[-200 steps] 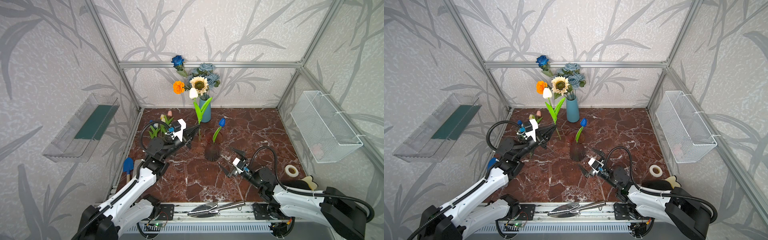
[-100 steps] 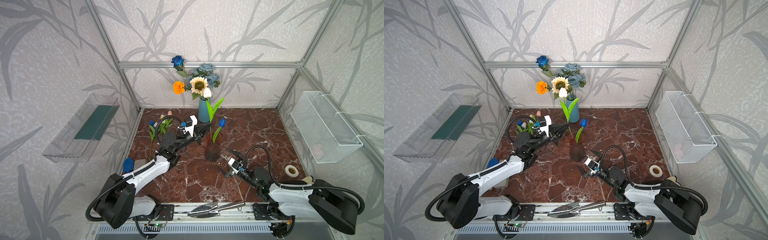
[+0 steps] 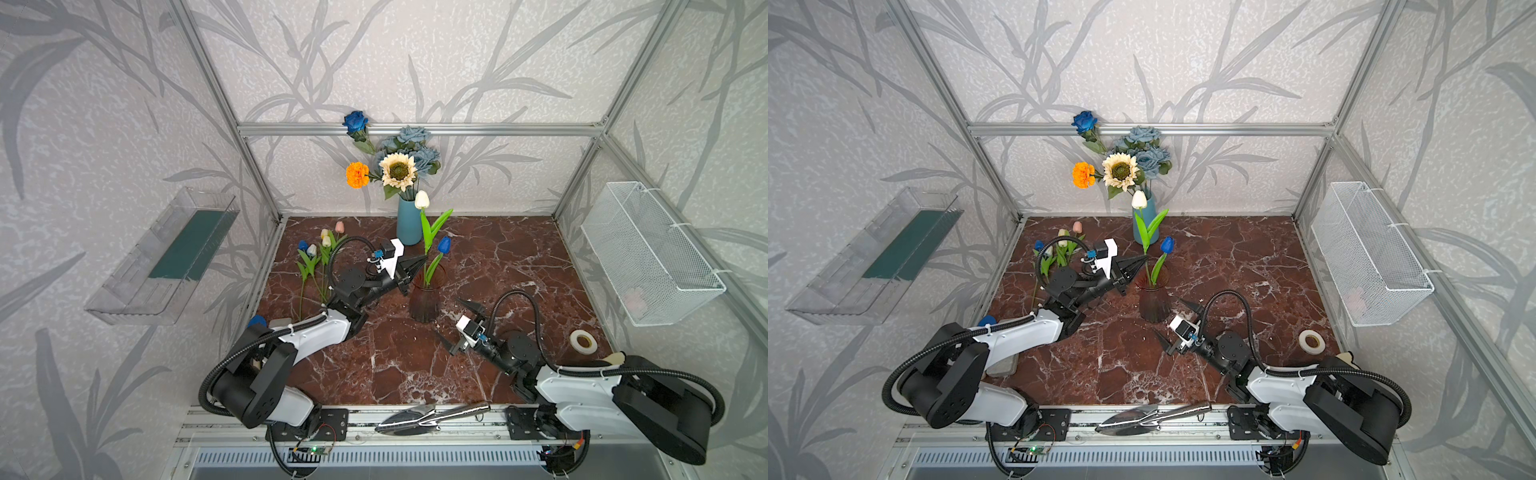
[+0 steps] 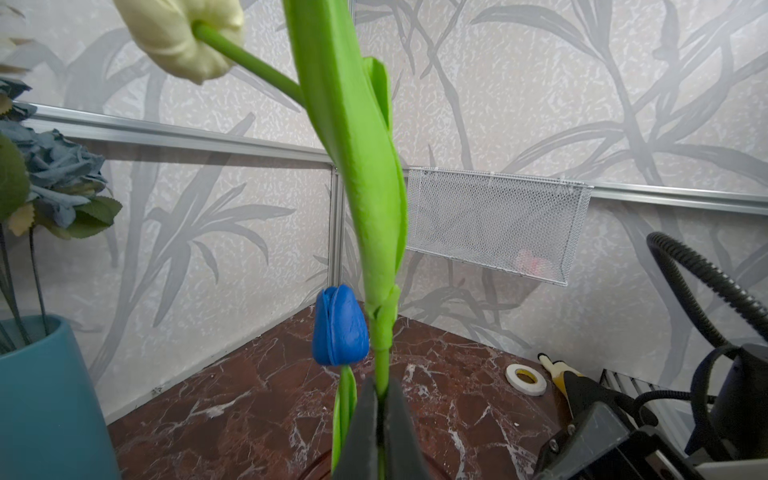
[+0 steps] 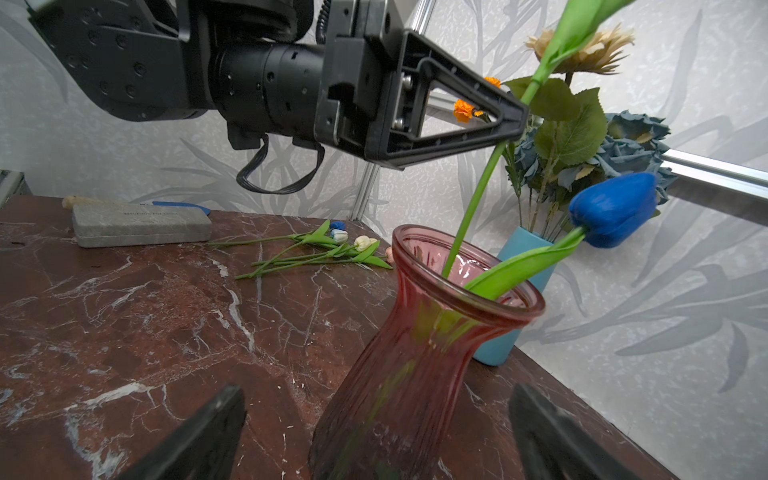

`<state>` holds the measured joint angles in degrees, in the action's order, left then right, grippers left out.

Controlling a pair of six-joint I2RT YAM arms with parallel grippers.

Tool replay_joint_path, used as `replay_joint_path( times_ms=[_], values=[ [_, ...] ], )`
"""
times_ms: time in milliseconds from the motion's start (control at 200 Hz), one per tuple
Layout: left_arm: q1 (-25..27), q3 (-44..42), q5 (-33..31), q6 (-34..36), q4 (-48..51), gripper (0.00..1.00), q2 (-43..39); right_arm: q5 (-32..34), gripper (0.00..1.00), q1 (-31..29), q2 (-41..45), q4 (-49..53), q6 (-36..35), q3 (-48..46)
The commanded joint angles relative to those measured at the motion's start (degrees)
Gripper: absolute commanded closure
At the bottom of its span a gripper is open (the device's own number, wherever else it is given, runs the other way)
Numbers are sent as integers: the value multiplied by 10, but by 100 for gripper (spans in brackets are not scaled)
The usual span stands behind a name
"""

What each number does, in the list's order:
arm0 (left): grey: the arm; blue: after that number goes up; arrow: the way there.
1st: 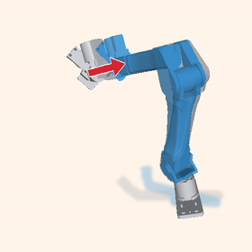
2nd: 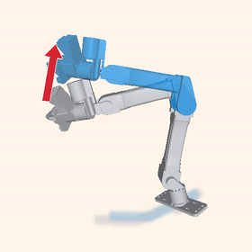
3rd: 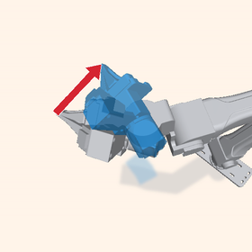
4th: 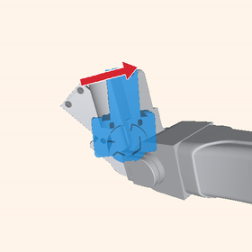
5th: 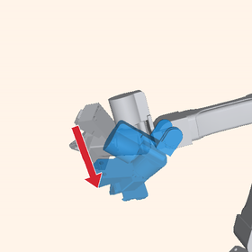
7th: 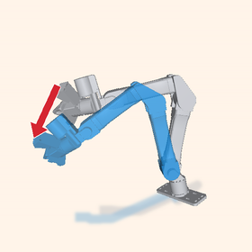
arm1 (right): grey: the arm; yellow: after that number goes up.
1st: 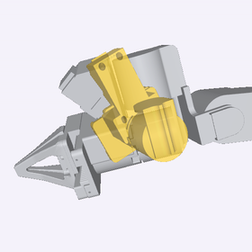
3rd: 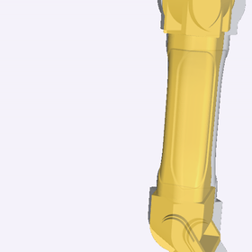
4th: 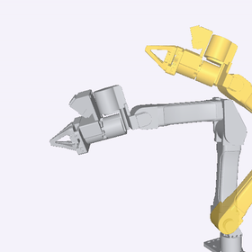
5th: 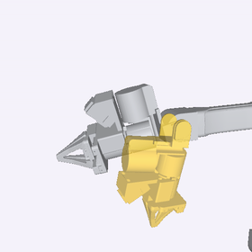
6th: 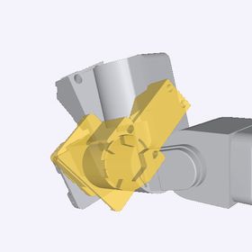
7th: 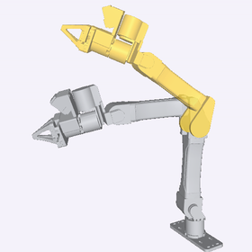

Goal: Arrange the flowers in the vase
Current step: 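Lower the white tulip into the pink vase and open the left gripper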

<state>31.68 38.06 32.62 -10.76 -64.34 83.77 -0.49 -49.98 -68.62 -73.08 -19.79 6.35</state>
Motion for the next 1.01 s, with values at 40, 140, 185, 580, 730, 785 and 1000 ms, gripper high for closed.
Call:
replay_joint_path(
  times_ms=[40, 140, 185, 580, 730, 785, 1000],
  values=[
    [7, -4, -25, 51, 26, 100, 6, 0, 1, -3, 1, -32, -2, 1],
    [14, -8, -39, 72, 58, 98, 2, 3, 1, -3, 7, -30, -4, -2],
    [16, -10, -44, 81, 75, 95, -4, 4, 1, -3, 9, -26, -5, -2],
    [24, -37, -120, 121, 153, 29, -71, 5, 1, -3, 7, -34, -2, -5],
    [22, -31, -167, 152, 228, 27, -137, 4, 1, -3, 15, -35, 1, -7],
    [19, -31, -183, 162, 246, 27, -165, 4, 1, -3, 20, -28, 2, -6],
    [-14, -47, -260, 172, 266, 25, -255, 0, 1, -3, 24, -21, 4, -3]
  ],
)
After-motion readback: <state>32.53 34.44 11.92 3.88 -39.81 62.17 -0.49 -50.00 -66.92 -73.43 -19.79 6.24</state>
